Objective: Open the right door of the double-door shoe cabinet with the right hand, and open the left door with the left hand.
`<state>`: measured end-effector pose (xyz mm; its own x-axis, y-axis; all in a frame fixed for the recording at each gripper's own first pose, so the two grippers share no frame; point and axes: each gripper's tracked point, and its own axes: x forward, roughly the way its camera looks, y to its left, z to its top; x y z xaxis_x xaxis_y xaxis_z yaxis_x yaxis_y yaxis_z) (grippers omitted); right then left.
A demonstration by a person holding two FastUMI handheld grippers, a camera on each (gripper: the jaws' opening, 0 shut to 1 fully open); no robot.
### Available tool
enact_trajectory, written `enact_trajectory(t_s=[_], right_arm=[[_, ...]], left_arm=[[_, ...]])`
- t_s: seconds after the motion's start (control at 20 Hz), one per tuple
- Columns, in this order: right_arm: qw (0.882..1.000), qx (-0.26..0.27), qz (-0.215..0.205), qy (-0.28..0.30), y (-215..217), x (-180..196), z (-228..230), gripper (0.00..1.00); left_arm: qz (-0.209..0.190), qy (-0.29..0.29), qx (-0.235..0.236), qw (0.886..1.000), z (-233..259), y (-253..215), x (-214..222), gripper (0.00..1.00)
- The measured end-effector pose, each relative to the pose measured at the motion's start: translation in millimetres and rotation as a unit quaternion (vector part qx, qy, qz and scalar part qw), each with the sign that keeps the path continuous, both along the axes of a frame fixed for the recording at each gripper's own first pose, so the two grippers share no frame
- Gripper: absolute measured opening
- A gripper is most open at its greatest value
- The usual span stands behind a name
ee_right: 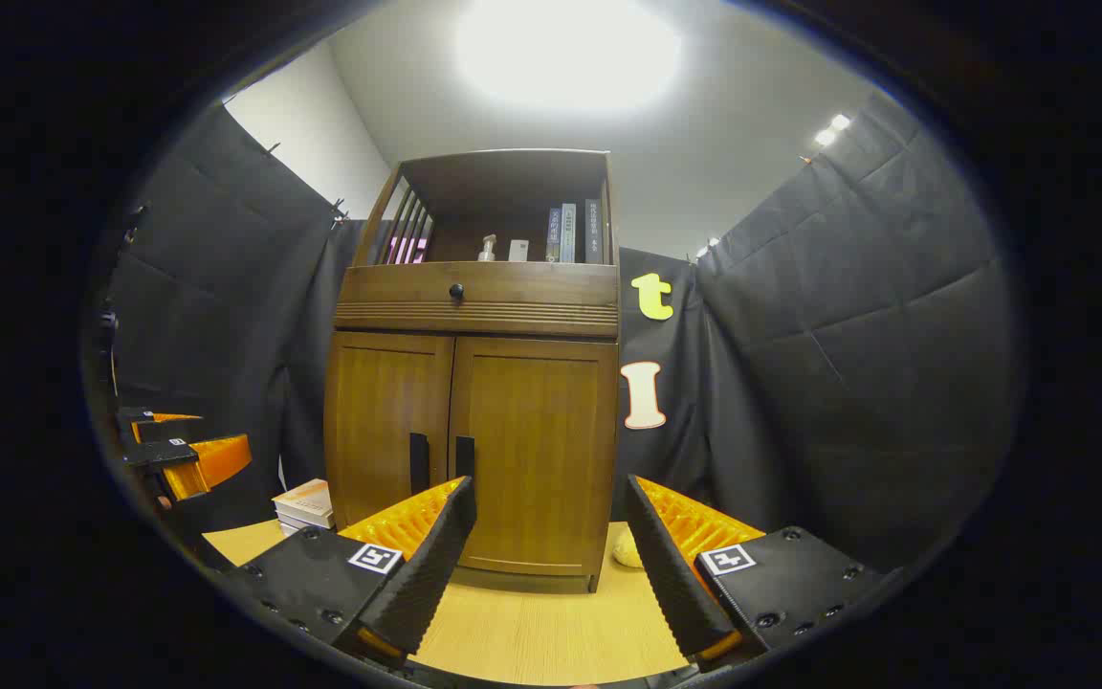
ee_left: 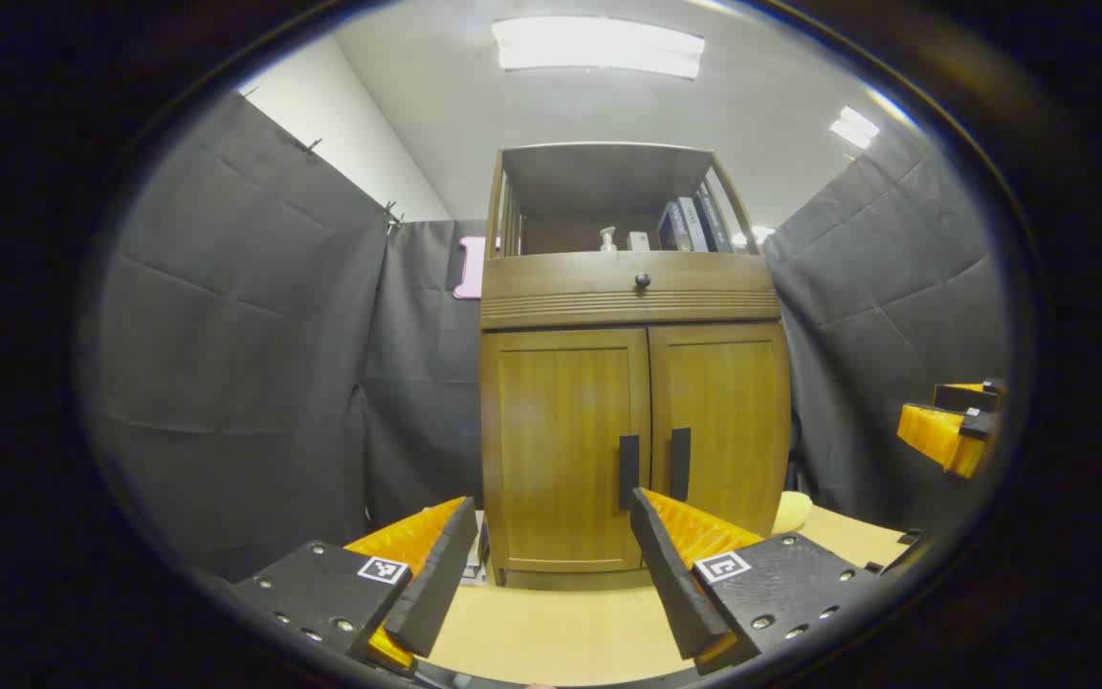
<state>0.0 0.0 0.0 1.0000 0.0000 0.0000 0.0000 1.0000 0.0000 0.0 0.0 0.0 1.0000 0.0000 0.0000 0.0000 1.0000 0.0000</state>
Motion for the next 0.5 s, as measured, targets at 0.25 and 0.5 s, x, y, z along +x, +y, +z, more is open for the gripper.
enact_trajectory(t_s=[0.25, 0.5], right_arm=[[1.0, 0.005, 0.002, 0.004, 0.1, 6.4, -3.1, 0.96], [1.0, 0.006, 0.006, 0.005, 1.8, 10.5, -5.3, 0.96]], left_arm=[[0.004, -0.006, 0.008, 1.0, 7.3, 2.5, 0.3, 0.93], [0.001, -0.012, 0.01, 1.0, 10.3, 2.9, 3.0, 0.93]])
